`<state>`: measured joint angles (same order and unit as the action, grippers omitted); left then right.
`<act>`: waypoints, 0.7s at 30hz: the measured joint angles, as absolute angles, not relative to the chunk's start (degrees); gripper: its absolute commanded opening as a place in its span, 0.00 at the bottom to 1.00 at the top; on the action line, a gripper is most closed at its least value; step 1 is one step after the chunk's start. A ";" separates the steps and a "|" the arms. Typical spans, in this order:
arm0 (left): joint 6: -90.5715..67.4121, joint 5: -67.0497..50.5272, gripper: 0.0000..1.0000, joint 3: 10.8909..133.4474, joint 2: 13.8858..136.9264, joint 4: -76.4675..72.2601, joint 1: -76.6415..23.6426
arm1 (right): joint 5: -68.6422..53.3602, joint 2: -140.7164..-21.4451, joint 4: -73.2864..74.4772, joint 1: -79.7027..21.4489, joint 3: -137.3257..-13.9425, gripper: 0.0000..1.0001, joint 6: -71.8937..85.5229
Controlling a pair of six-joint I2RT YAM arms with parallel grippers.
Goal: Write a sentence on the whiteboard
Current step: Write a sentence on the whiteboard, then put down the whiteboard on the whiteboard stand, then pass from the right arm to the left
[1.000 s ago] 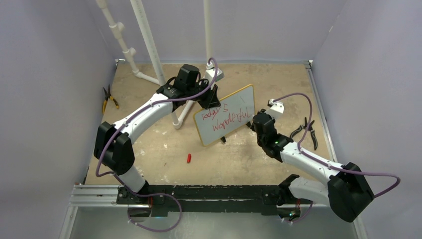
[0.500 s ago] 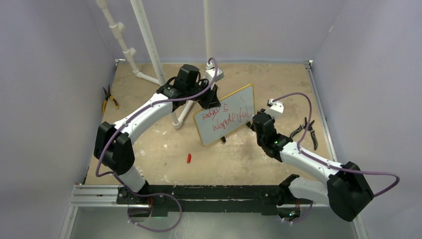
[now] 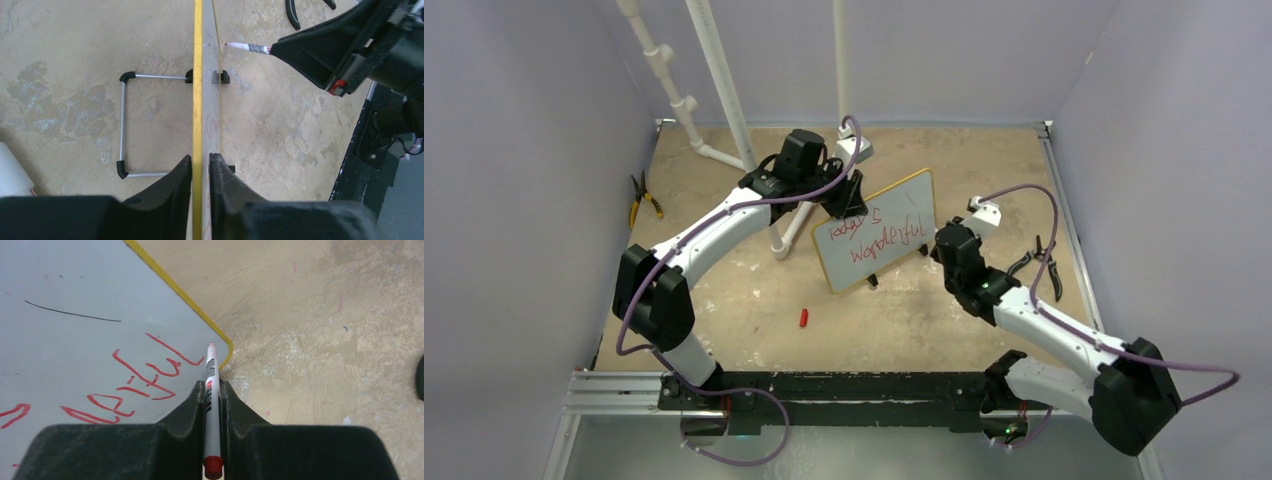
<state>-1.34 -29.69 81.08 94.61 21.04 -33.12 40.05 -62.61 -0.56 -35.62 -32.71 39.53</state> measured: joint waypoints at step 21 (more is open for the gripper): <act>-0.78 -21.02 0.62 77.54 78.94 16.43 -33.12 | 15.00 -36.82 22.35 -35.62 -46.13 0.00 33.32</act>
